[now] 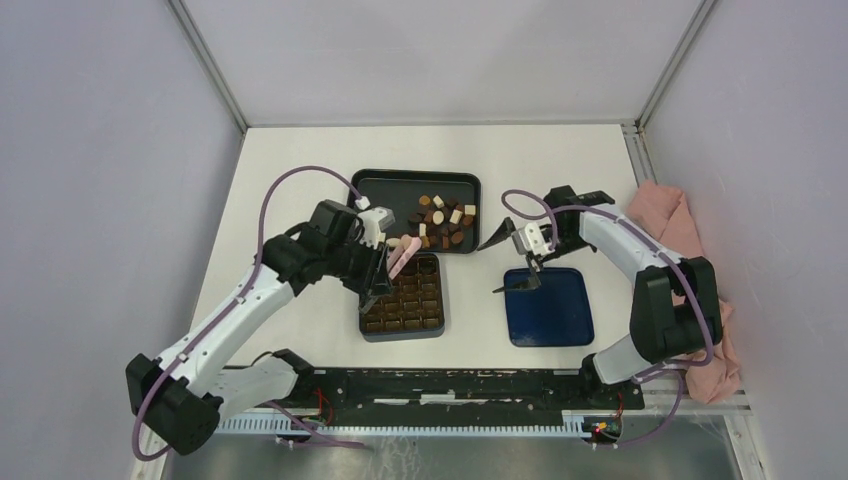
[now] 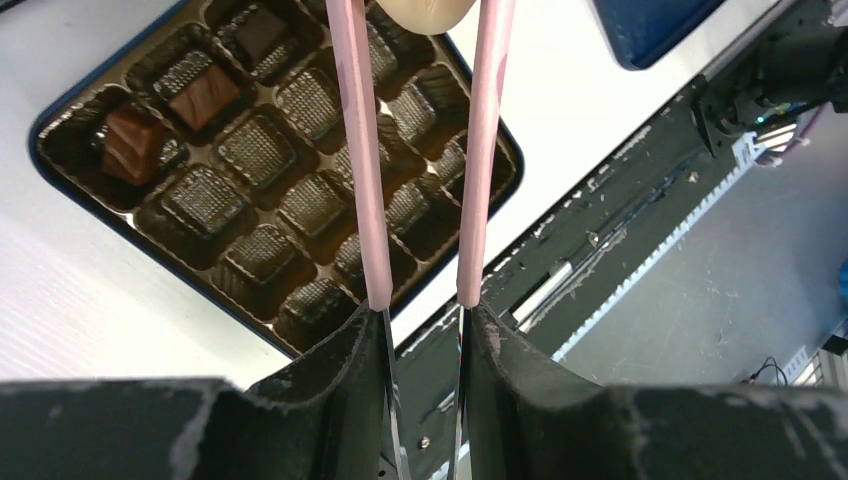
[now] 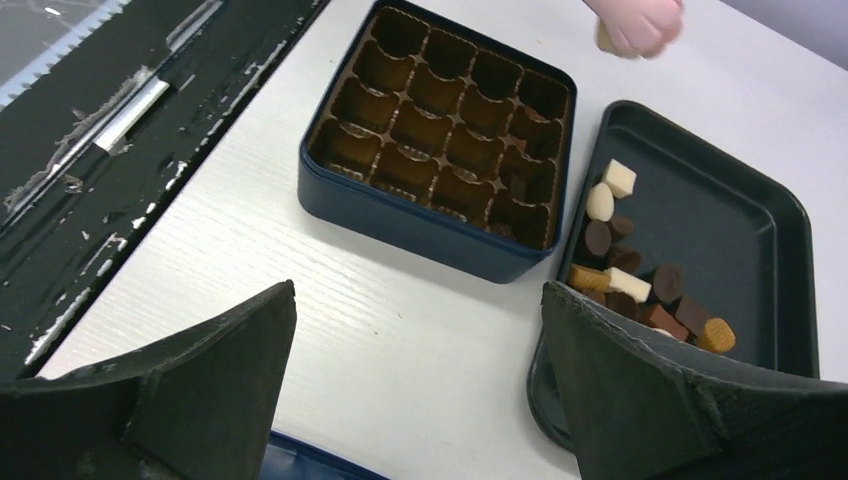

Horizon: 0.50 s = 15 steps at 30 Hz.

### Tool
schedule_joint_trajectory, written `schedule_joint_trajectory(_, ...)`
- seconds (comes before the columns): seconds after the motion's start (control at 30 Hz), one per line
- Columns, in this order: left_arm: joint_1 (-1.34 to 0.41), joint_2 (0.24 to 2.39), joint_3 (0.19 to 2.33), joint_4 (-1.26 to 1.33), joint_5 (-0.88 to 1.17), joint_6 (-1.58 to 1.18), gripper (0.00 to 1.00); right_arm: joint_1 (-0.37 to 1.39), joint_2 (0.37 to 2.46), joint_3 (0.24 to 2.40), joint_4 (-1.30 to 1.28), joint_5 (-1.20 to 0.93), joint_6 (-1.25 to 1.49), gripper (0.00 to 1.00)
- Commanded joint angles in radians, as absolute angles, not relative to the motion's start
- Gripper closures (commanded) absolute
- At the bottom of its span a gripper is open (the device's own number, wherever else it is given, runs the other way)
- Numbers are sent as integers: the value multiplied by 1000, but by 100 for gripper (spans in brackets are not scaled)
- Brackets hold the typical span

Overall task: Pack the chocolate
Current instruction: Place the fake chocolate in the packing box.

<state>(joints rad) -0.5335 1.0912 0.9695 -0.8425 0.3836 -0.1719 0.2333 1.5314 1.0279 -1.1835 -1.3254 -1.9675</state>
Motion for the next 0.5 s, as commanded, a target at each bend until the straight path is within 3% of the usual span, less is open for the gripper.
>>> schedule_joint_trajectory(0.0,-571,1043,932,-848,399,-265,98,233,1526,1096,-955,-1267,-1537,2)
schedule_joint_trajectory(0.07,-596,1040,918,-848,390,-285,98,239,1479,1042,-556,-1126,-1001,2)
schedule_joint_trajectory(0.13,-627,1041,915,-850,369,-304,98,238,1420,968,-326,-959,-754,2)
schedule_joint_trajectory(0.47,-773,1166,962,-887,254,-348,97,235,1416,949,-294,-954,-745,2)
